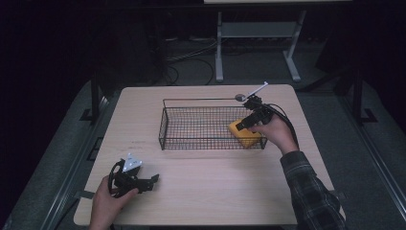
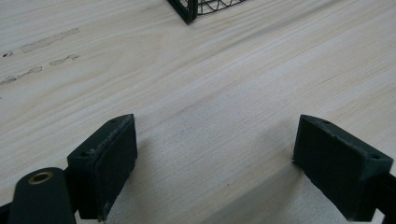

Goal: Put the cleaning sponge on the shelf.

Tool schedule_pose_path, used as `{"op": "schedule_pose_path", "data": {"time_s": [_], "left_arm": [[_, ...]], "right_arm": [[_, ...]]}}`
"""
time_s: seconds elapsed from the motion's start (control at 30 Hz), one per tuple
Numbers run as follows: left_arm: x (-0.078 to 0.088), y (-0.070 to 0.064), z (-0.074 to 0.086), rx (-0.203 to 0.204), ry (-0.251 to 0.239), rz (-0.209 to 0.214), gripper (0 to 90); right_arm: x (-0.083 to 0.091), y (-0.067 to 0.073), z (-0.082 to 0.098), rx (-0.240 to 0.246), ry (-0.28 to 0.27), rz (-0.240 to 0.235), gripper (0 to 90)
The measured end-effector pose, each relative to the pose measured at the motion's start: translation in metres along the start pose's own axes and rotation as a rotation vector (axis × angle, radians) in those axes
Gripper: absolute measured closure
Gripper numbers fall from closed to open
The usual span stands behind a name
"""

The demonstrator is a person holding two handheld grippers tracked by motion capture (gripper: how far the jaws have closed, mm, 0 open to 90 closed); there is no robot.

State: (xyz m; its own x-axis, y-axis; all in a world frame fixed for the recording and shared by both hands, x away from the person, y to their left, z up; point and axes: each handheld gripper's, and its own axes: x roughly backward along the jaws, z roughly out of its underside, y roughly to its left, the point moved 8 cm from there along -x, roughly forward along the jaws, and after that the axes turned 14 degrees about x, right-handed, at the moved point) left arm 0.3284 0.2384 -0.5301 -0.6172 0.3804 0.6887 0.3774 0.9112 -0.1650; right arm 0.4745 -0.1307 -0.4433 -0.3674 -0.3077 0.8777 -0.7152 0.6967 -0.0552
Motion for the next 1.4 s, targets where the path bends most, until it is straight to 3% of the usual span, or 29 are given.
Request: {"op": "schedule_pose_path", "data": {"time_s": [0.33, 0.47, 0.8, 1.17, 1.4], "left_arm": [[0.0, 0.0, 0.0, 0.0, 0.0, 0.0, 12.7], [0.0, 0.0, 0.0, 0.0, -0.001, 0.0, 12.7], [0.0, 0.0, 0.0, 0.0, 0.0, 0.0, 12.7], [0.0, 0.0, 0.0, 0.0, 0.0, 0.0, 12.7], [0.0, 0.0, 0.0, 0.0, -0.003, 0.0, 12.7]], "right_arm": [[0.027, 0.008, 0.018, 0.023, -0.075, 0.006, 10.2], [0.035, 0.012, 0.029, 0.037, -0.105, 0.011, 4.9], [0.047, 0.031, 0.07, 0.042, -0.146, 0.039, 2.0], [0.042, 0.044, 0.114, 0.037, -0.156, 0.071, 1.2], [0.027, 0.049, 0.142, 0.009, -0.148, 0.082, 1.3]]}}
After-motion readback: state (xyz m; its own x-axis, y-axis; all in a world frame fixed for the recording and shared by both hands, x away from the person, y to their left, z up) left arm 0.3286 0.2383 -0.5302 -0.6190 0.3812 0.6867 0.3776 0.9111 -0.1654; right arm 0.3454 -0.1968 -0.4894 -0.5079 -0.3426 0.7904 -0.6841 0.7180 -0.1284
